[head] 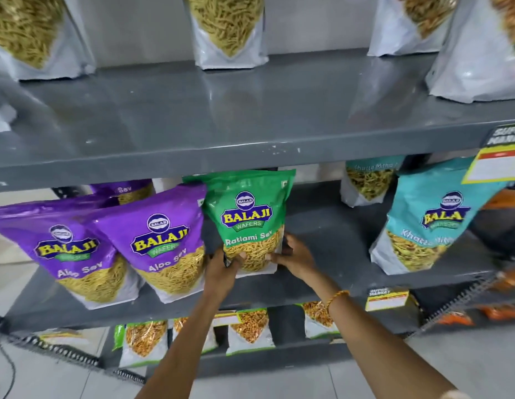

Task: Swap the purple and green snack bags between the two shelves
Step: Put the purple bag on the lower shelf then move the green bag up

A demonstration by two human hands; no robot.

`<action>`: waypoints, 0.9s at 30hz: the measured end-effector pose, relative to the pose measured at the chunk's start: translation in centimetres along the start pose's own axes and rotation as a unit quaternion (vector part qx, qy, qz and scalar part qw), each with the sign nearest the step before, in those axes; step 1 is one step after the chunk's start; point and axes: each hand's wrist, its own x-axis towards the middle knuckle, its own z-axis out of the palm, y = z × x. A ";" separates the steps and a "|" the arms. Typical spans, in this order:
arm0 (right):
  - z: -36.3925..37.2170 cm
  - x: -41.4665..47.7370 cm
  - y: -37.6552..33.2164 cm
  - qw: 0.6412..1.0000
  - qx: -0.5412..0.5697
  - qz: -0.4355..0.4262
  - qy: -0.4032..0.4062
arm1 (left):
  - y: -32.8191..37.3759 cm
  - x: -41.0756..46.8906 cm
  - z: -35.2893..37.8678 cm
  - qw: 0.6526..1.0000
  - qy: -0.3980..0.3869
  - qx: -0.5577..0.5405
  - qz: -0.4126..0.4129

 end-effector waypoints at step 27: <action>-6.8 -23.8 -10.2 0.976 0.057 -0.189 0.089 | 10.9 -20.2 -0.4 0.980 0.050 -0.060 0.184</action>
